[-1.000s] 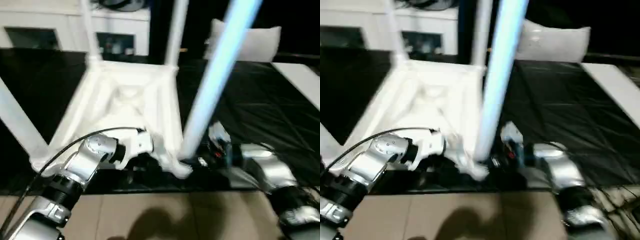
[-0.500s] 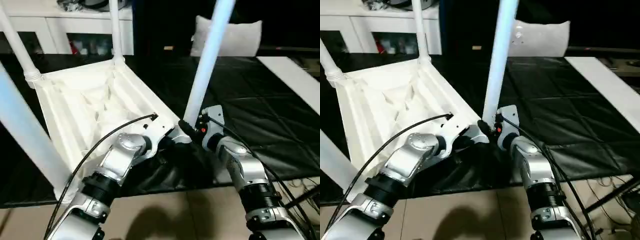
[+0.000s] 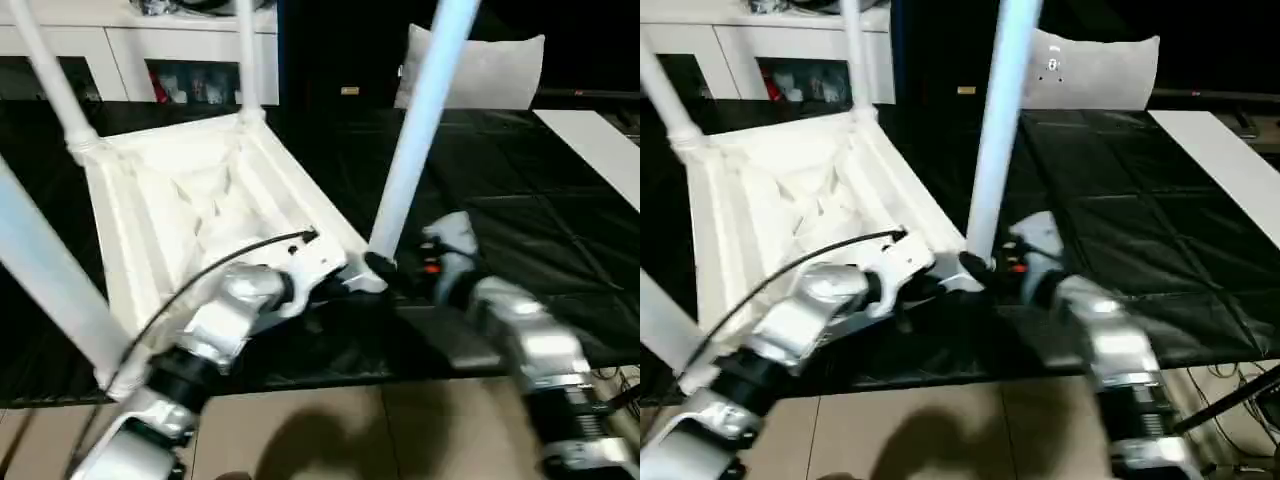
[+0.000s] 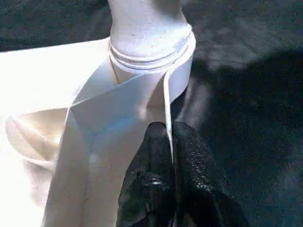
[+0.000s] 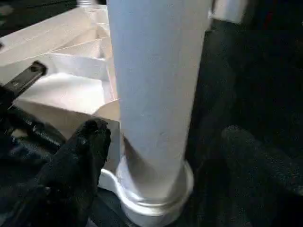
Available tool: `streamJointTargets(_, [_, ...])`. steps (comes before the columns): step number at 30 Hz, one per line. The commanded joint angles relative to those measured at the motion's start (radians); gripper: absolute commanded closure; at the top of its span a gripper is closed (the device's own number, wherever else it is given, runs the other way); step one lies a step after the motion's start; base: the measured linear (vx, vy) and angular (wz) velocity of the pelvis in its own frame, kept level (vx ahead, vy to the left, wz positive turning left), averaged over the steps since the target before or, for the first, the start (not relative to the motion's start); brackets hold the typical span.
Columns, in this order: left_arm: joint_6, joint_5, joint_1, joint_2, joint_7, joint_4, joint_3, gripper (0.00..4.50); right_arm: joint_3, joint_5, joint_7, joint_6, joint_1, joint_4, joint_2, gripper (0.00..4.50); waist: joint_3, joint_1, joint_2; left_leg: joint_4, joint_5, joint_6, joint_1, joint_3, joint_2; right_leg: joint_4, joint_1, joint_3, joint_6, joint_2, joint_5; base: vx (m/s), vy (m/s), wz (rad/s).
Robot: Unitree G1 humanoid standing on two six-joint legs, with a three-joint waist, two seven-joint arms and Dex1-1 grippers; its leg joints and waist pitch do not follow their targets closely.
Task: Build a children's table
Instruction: Rotate leg to tighten
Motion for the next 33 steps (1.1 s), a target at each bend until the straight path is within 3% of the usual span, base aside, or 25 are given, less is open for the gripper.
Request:
streamJointTargets(1, [-0.068,-0.024,0.013,0.003,-0.051,0.002,-0.020,4.50,0.008,-0.005,0.046,-0.023,0.006,-0.019,-0.022,0.15,-0.060,0.006,-0.009,-0.057,-0.119,0.071,0.000,-0.016,0.055,-0.082,0.059,0.057,-0.178,-0.080,-0.126,0.000,0.000,0.00])
streamJointTargets(3, [-0.129,-0.033,0.016,0.045,-0.126,0.006,-0.043,4.50,0.029,0.020,0.168,-0.032,0.017,-0.034,-0.084,0.15,-0.060,0.007,-0.013,-0.055,-0.113,0.082,-0.001,-0.016,0.055,-0.080,0.059,0.055,-0.187,-0.079,-0.109,0.000,0.000,0.00])
streamJointTargets(5, [-0.162,-0.039,0.017,0.083,-0.201,0.003,-0.067,4.50,0.052,0.044,0.278,-0.030,0.024,-0.041,-0.132,0.15,-0.060,0.017,-0.009,-0.053,-0.113,0.100,0.003,-0.015,0.058,-0.078,0.056,0.056,-0.198,-0.080,-0.090,0.000,0.000,0.00])
streamJointTargets(8, [-0.197,-0.041,0.020,0.105,-0.247,0.000,-0.082,4.50,0.067,0.048,0.331,-0.044,0.024,-0.036,-0.153,0.15,-0.060,0.020,-0.011,-0.055,-0.112,0.100,0.003,-0.016,0.061,-0.075,0.054,0.055,-0.213,-0.081,-0.078,0.000,0.000,0.00])
streamJointTargets(9, [-0.218,-0.038,0.021,0.122,-0.280,-0.001,-0.093,4.50,0.081,0.049,0.375,-0.047,0.020,-0.028,-0.169,0.42,-0.060,0.020,-0.012,-0.054,-0.115,0.098,0.003,-0.016,0.062,-0.074,0.054,0.054,-0.217,-0.081,-0.081,0.000,0.000,0.00])
streamJointTargets(12, [-0.261,-0.041,0.023,0.157,-0.359,-0.005,-0.114,4.50,0.117,0.050,0.468,-0.061,0.008,-0.005,-0.197,0.62,-0.059,0.023,-0.010,-0.053,-0.124,0.096,0.004,-0.016,0.064,-0.072,0.052,0.054,-0.228,-0.082,-0.085,0.000,0.000,0.00])
streamJointTargets(20, [-0.317,-0.057,0.022,0.203,-0.470,-0.011,-0.143,4.50,0.172,0.035,0.570,-0.107,-0.036,0.083,-0.183,1.28,-0.060,0.039,-0.012,-0.052,-0.126,0.077,0.006,-0.014,0.066,-0.068,0.050,0.054,-0.238,-0.085,-0.088,0.000,0.000,0.00])
streamJointTargets(33, [-0.325,-0.076,0.027,0.212,-0.503,-0.001,-0.133,4.50,0.182,0.072,0.651,-0.106,-0.040,0.143,-0.154,2.42,-0.065,0.043,-0.011,-0.048,-0.105,0.079,0.002,-0.015,0.064,-0.060,0.052,0.051,-0.244,-0.083,-0.051,0.000,0.000,0.00])
